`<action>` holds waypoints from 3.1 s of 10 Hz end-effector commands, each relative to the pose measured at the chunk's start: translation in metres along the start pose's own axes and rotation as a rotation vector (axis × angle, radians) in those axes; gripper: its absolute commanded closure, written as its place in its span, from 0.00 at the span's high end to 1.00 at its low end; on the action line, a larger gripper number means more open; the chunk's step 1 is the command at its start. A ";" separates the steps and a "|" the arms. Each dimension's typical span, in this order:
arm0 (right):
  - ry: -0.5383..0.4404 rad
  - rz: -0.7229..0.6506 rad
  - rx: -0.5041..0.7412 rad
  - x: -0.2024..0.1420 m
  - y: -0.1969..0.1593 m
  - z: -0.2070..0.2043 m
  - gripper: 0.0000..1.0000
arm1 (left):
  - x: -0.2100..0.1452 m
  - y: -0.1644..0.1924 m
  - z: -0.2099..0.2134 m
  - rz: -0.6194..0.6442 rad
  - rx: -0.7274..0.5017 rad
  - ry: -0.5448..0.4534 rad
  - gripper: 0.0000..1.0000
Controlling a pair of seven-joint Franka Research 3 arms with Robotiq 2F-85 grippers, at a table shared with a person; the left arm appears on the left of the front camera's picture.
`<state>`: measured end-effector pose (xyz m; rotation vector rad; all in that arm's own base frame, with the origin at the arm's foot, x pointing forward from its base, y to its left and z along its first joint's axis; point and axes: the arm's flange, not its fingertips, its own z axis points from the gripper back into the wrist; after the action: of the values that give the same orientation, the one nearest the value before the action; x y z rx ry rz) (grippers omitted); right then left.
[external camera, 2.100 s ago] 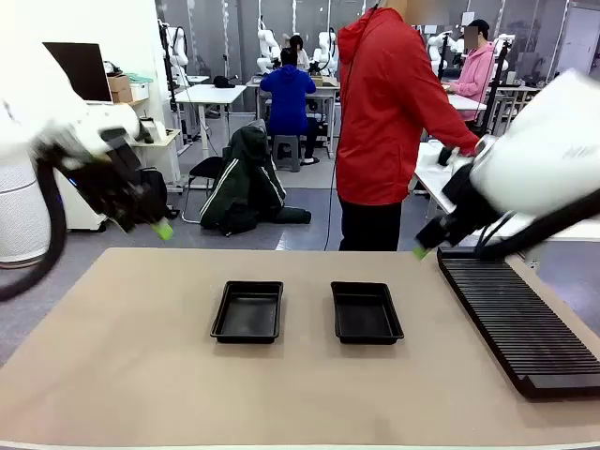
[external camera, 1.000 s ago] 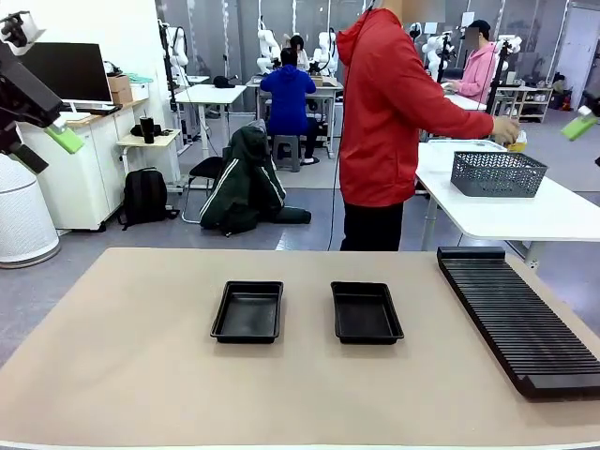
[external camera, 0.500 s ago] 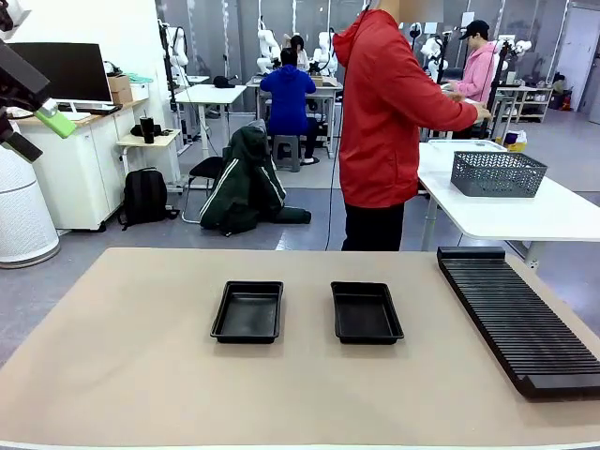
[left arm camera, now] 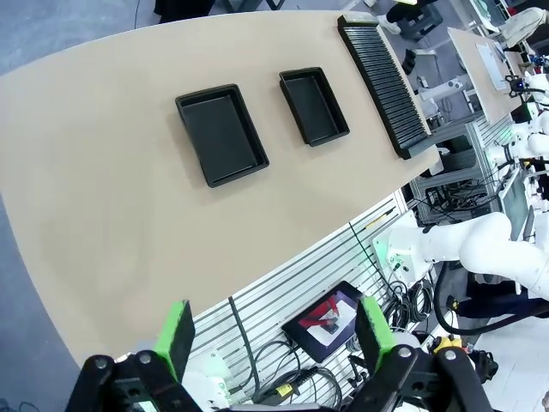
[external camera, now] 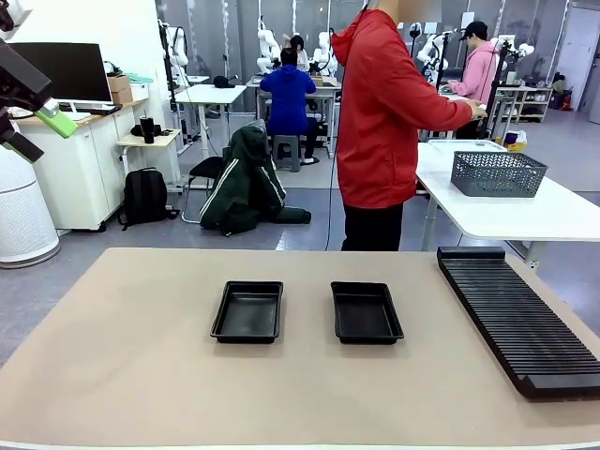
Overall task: Inspect and transfer BCBs to ESD trays.
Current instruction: Pick up the Blank PCB from the PCB Rack and place it in the left ESD tray.
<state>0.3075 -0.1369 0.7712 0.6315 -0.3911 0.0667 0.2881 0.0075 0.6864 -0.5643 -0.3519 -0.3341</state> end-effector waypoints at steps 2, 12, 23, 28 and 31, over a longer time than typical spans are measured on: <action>-0.003 -0.039 -0.046 0.009 -0.020 0.011 1.00 | 0.000 0.001 0.000 -0.004 0.004 0.004 1.00; -0.021 -0.054 -0.036 0.013 -0.024 0.012 1.00 | 0.000 -0.002 0.010 0.033 -0.004 -0.030 1.00; -0.021 -0.054 -0.036 0.013 -0.024 0.012 1.00 | 0.016 0.021 0.075 0.288 0.082 0.003 1.00; -0.021 -0.054 -0.036 0.013 -0.024 0.012 1.00 | 0.033 0.006 0.081 0.249 0.185 0.028 1.00; -0.021 -0.054 -0.036 0.013 -0.024 0.012 1.00 | 0.037 0.006 0.083 0.248 0.187 0.045 1.00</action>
<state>0.3199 -0.1646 0.7720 0.5937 -0.3916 -0.0032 0.3056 0.0491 0.7591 -0.4143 -0.2947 -0.0909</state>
